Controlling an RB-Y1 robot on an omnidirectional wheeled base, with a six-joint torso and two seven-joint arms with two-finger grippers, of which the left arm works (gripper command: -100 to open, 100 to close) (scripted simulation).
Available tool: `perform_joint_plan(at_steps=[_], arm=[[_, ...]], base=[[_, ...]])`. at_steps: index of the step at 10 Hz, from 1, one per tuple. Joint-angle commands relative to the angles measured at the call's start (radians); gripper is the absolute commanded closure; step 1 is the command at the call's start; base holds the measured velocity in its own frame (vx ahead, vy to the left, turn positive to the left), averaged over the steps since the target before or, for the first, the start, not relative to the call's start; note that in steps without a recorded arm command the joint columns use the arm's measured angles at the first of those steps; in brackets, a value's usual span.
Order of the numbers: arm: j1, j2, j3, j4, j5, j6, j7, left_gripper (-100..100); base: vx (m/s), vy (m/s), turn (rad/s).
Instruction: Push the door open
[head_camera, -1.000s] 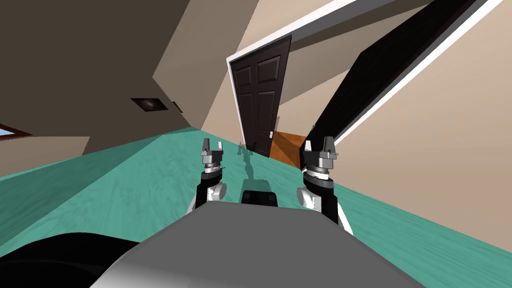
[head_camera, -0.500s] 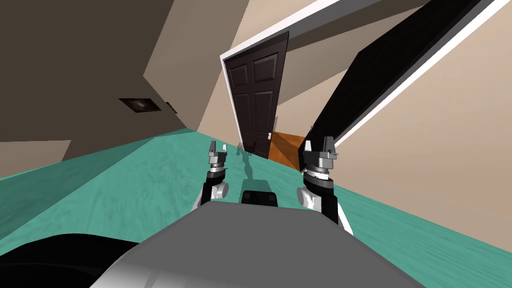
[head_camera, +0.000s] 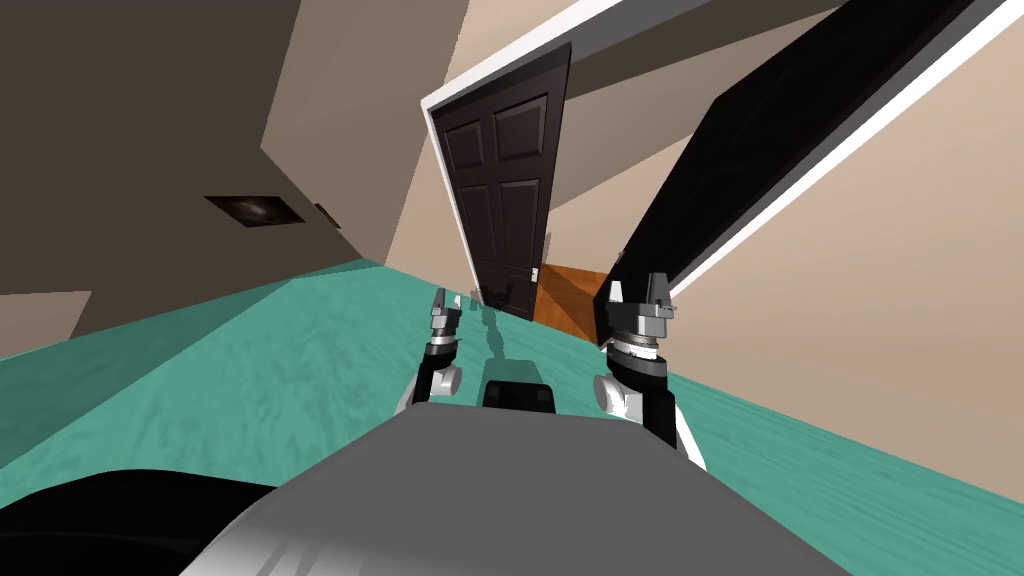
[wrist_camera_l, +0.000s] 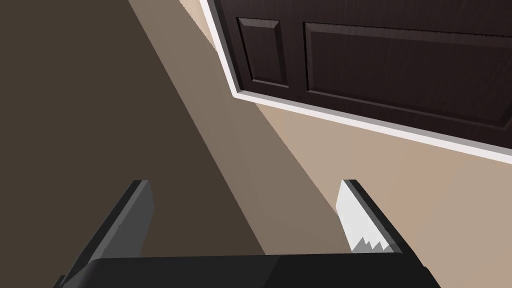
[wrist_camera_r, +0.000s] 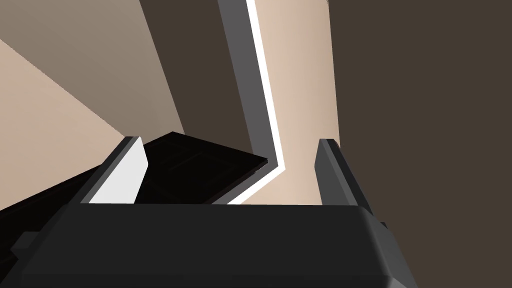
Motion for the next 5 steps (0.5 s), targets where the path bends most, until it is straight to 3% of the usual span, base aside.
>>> perform_joint_plan(at_steps=[1,5], arm=[[-0.007,0.004,-0.006,0.034,-0.002,-0.002,0.000,-100],[-0.029,0.009,-0.015,0.114,-0.006,-0.014,-0.001,-100]], base=[[0.136,-0.028,-0.067],[0.099,-0.019,-0.045]])
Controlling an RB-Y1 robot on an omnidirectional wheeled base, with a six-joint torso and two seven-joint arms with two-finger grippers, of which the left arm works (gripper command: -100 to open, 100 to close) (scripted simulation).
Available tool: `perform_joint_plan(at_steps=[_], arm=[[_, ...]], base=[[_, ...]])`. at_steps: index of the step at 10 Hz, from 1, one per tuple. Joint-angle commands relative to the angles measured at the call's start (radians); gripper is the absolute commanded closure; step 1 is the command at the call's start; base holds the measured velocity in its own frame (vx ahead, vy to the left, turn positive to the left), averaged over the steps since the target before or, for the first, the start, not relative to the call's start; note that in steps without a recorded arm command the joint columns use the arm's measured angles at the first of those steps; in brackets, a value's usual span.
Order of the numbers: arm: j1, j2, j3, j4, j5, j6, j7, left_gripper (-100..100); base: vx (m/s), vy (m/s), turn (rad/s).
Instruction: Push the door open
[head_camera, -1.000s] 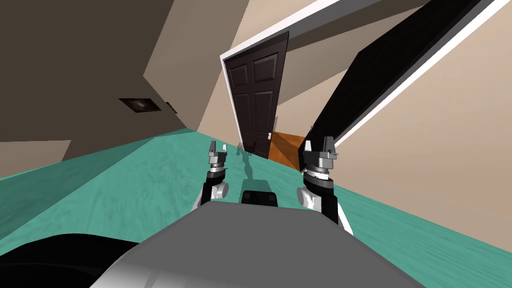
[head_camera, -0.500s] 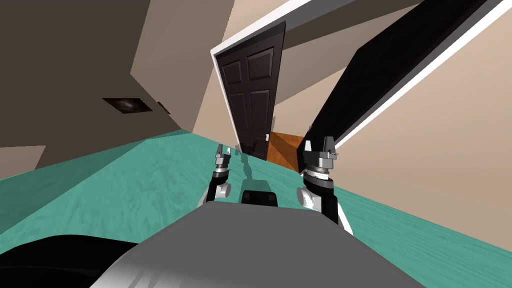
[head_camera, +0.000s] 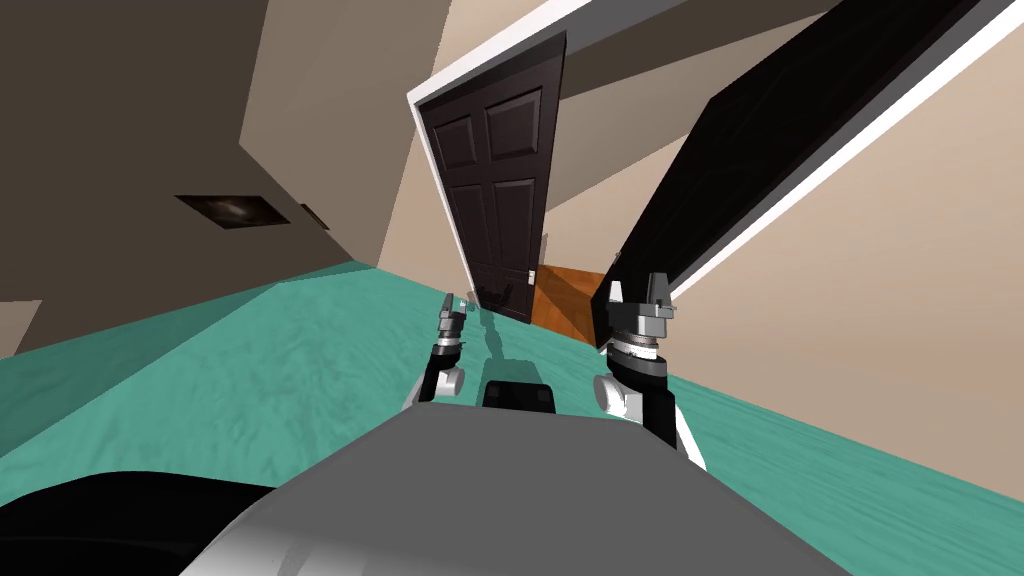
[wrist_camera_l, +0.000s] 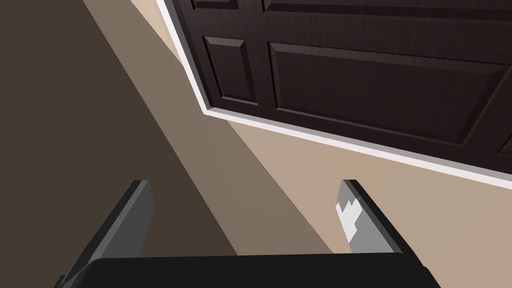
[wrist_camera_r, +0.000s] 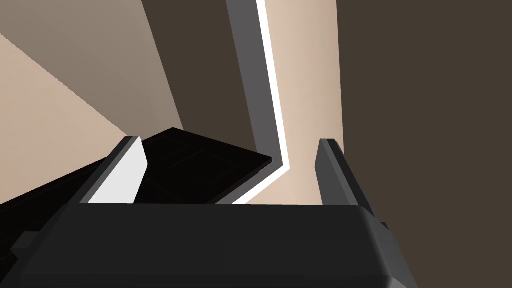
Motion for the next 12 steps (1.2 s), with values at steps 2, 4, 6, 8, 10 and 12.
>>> perform_joint_plan(at_steps=[2,4,6,8,10,12], arm=[[-0.018,0.002,-0.006,0.058,-0.003,-0.008,-0.001,-100],[-0.030,0.004,-0.011,0.102,-0.005,-0.014,-0.002,-100],[-0.042,0.006,-0.016,0.146,-0.008,-0.021,-0.002,-100],[-0.055,0.007,-0.022,0.191,-0.010,-0.027,-0.003,-100],[-0.067,0.007,-0.027,0.237,-0.012,-0.034,-0.003,-100],[-0.079,0.007,-0.032,0.283,-0.015,-0.041,-0.004,-100]], base=[[0.094,-0.029,-0.052],[0.097,-0.023,-0.054],[0.107,-0.023,-0.050],[0.106,-0.033,-0.053],[0.101,-0.023,-0.054],[0.102,-0.018,-0.061]])
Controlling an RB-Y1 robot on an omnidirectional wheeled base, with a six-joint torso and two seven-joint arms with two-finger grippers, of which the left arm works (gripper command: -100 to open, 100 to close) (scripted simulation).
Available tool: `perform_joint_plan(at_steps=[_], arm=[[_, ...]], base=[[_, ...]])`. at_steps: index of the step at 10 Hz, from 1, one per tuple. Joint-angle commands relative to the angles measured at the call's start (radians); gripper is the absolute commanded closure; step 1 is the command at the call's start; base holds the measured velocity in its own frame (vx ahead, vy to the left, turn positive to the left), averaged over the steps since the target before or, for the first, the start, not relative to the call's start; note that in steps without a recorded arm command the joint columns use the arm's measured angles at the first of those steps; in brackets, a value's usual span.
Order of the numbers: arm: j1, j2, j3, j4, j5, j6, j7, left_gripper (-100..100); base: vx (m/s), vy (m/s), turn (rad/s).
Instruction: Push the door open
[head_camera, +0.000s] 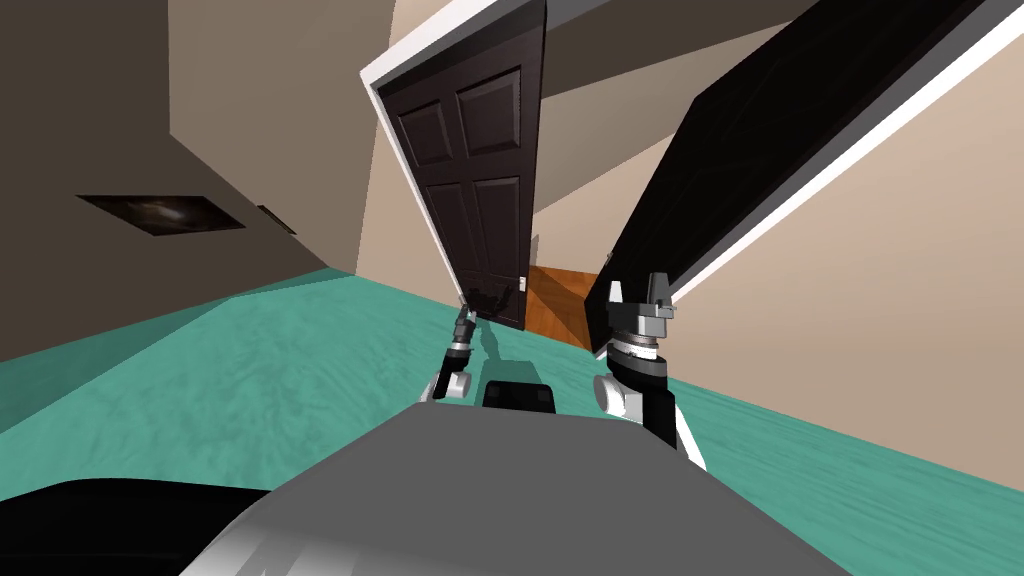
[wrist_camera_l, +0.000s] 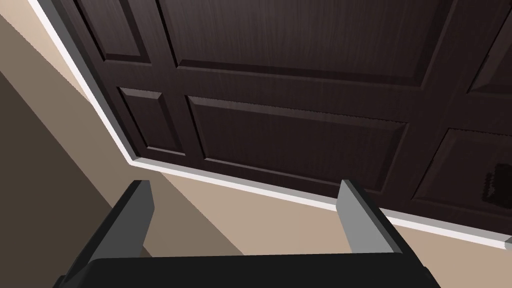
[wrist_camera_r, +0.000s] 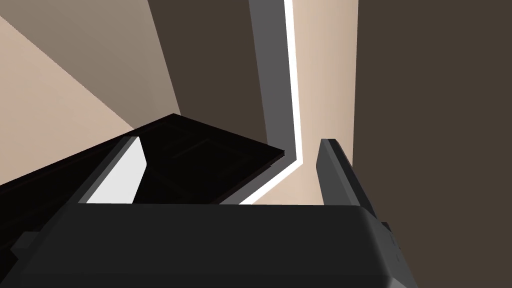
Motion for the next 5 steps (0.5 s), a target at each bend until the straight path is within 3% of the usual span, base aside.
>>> perform_joint_plan(at_steps=[1,5], arm=[[-0.017,-0.001,-0.003,0.045,-0.002,-0.006,-0.001,-100],[-0.041,-0.003,-0.013,0.137,-0.006,-0.020,-0.002,-100]], base=[[0.103,-0.024,-0.052],[0.108,-0.019,-0.055]])
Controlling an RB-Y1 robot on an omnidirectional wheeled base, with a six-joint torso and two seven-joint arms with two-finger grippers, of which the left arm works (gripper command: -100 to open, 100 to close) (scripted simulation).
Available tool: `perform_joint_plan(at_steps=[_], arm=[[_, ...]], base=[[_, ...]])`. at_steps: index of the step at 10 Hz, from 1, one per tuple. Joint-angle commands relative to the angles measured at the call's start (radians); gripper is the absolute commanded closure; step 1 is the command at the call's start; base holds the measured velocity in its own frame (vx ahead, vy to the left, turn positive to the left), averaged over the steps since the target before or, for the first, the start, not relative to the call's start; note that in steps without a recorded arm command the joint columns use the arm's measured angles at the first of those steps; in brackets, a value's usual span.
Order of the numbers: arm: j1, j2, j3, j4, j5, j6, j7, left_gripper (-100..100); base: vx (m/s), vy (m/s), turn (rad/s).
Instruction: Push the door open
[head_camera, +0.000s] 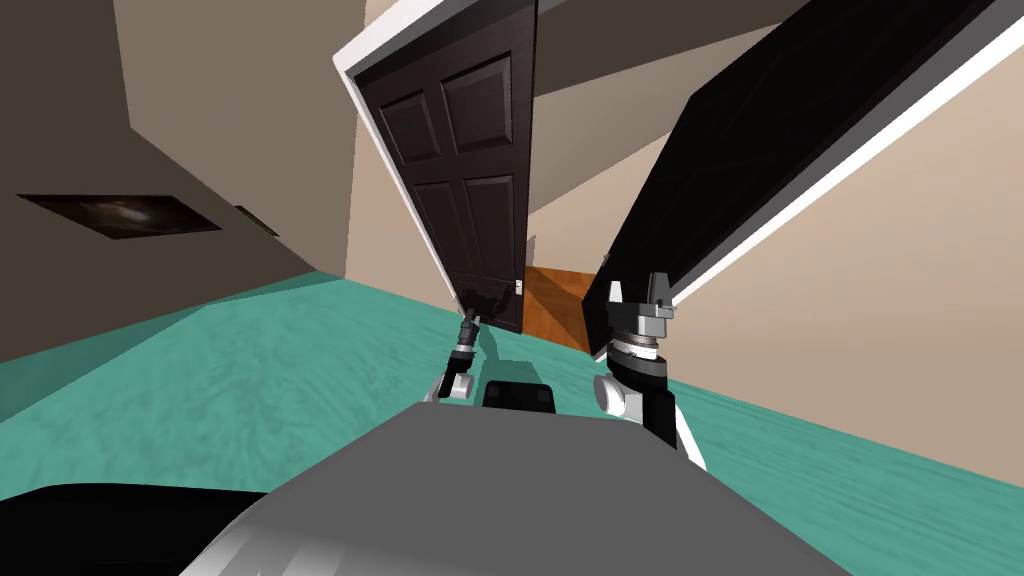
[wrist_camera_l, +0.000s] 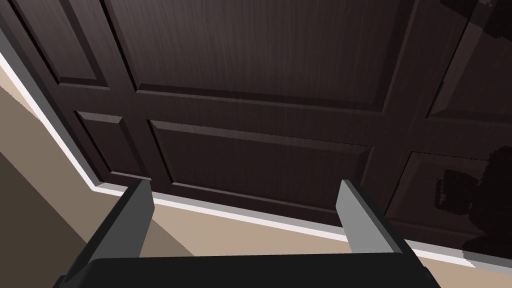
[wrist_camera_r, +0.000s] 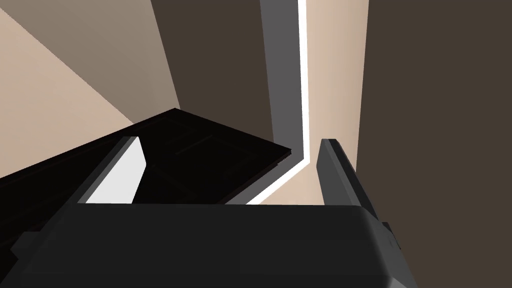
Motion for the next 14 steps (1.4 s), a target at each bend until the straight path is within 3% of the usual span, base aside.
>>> perform_joint_plan(at_steps=[1,14], arm=[[-0.008,-0.002,-0.005,0.035,-0.002,-0.004,-0.001,-100],[-0.082,-0.025,-0.037,0.307,-0.016,-0.044,-0.004,-100]], base=[[0.096,-0.029,-0.049],[0.103,-0.013,-0.050]])
